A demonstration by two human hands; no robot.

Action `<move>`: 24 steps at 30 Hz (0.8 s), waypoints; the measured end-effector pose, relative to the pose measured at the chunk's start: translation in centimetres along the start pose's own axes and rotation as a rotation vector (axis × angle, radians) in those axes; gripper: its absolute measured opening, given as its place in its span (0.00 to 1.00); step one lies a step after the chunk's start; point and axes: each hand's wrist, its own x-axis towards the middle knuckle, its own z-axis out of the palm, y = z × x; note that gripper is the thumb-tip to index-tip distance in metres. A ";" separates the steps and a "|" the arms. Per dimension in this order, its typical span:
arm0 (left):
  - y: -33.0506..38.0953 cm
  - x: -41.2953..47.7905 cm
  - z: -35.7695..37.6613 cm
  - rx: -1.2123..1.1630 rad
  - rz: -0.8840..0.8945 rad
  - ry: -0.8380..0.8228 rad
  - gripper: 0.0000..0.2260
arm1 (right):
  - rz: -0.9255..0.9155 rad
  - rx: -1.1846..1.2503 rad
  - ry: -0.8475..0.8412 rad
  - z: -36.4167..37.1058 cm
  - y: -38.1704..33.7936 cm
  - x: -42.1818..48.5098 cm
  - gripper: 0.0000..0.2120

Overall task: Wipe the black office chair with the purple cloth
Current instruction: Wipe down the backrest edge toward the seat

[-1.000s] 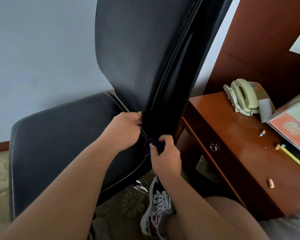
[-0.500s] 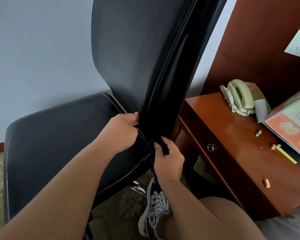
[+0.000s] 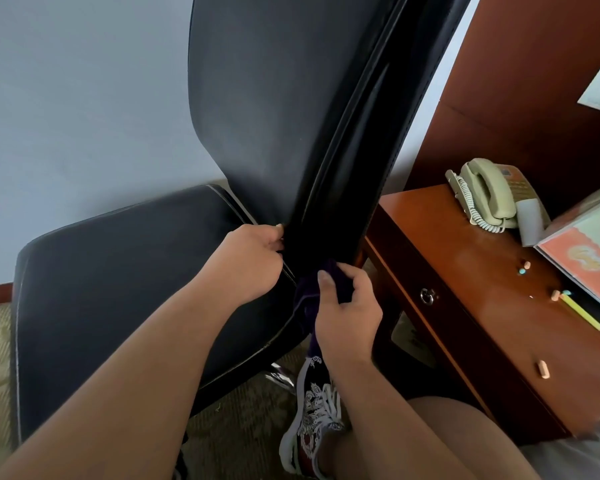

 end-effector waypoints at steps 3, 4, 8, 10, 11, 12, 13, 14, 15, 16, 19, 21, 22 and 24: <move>-0.3 0.3 0.0 0.001 -0.001 -0.015 0.30 | 0.030 -0.121 -0.001 0.4 1.2 0.3 0.06; -0.3 0.3 0.1 -0.001 -0.002 -0.018 0.30 | 0.070 -0.188 -0.003 0.6 1.8 0.3 0.06; -0.4 0.1 0.5 -0.005 0.001 -0.006 0.31 | 0.201 -0.350 -0.011 1.0 2.4 0.6 0.04; -0.6 0.3 0.6 0.005 -0.002 -0.002 0.31 | 0.221 -0.339 -0.008 1.1 2.2 0.7 0.04; -0.8 0.5 0.7 0.011 -0.001 -0.006 0.31 | 0.223 -0.310 -0.005 1.1 2.1 0.7 0.05; -0.9 0.6 0.6 0.017 -0.002 -0.010 0.31 | 0.216 -0.267 -0.001 1.1 2.0 0.6 0.05; -1.0 0.8 0.6 0.022 0.000 -0.015 0.31 | 0.204 -0.217 0.003 1.1 1.9 0.5 0.05; -1.0 0.8 0.6 0.028 0.002 -0.023 0.30 | 0.186 -0.168 0.004 1.0 1.6 0.3 0.06; -1.0 0.9 0.6 0.034 0.009 -0.025 0.30 | 0.162 -0.121 0.003 0.9 1.2 0.2 0.06; -1.0 0.9 0.6 0.039 0.017 -0.026 0.29 | 0.131 -0.079 -0.002 0.8 0.9 0.2 0.06; -0.7 0.8 0.8 0.027 0.045 -0.031 0.28 | -0.008 0.021 -0.025 0.6 -0.6 0.3 0.06; -0.6 0.7 1.0 -0.003 0.048 -0.036 0.28 | -0.116 0.037 -0.025 0.6 -1.3 0.5 0.07; -0.5 0.6 1.0 -0.024 0.048 -0.036 0.28 | -0.147 0.034 -0.023 0.6 -1.4 0.6 0.07; -0.3 0.5 1.0 -0.053 0.067 -0.042 0.28 | -0.143 -0.003 -0.030 0.6 -1.0 1.0 0.07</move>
